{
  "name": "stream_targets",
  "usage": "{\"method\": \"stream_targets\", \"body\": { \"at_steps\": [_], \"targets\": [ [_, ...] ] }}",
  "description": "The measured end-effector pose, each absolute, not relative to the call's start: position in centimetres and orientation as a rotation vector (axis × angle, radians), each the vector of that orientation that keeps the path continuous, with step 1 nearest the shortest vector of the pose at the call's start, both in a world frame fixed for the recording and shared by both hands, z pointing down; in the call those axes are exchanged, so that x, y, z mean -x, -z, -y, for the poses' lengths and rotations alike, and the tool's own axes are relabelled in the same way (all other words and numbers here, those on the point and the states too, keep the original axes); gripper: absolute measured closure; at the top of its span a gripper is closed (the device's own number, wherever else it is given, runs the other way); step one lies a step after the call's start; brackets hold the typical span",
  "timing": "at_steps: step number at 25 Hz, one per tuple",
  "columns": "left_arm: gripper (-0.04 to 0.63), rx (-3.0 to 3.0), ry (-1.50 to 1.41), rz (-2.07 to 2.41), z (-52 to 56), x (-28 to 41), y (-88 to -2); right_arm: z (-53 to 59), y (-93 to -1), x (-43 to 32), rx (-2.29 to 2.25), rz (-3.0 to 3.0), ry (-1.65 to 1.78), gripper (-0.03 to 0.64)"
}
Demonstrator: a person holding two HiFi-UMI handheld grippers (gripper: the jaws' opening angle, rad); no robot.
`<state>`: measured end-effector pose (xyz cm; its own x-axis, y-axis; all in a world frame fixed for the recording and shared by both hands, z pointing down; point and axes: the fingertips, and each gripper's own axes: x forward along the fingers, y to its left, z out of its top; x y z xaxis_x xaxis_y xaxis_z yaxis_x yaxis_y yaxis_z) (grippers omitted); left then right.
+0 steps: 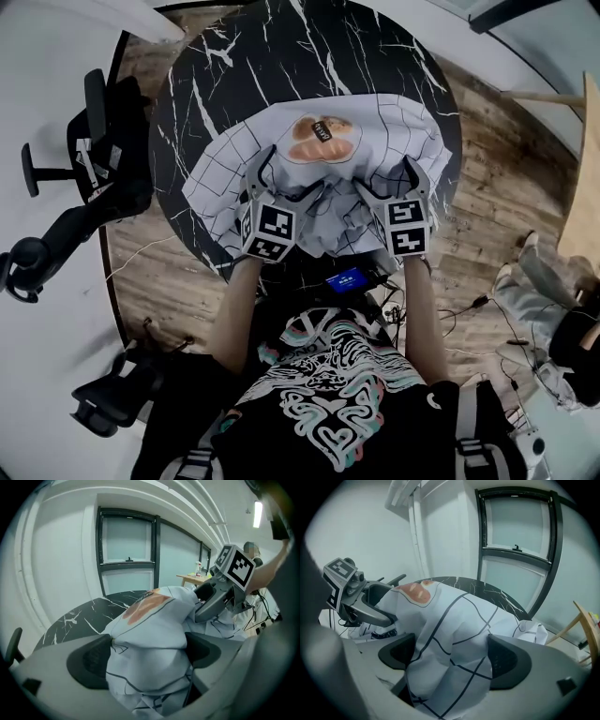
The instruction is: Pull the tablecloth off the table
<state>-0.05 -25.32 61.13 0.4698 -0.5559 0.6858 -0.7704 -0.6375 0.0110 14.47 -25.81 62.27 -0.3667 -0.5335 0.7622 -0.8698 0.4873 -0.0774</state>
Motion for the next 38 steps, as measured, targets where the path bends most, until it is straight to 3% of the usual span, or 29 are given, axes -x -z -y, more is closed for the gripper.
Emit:
{"method": "stream_targets", "body": {
  "at_steps": [23, 32, 38],
  "targets": [
    [0.107, -2.279, -0.912, 0.979, 25.3, -1.6, -65.2, 26.3, -65.6, -14.2, -1.054, 2.05, -0.862, 0.137],
    [0.139, -2.267, -0.928, 0.957, 25.3, -1.9, -66.2, 26.4, -67.7, -13.7, -0.983, 2.03, -0.932, 0.114],
    [0.173, -2.262, -0.935, 0.942, 25.2, -2.3, -66.4, 26.4, -67.4, -13.5, -0.968, 2.0, -0.935, 0.144]
  ]
}}
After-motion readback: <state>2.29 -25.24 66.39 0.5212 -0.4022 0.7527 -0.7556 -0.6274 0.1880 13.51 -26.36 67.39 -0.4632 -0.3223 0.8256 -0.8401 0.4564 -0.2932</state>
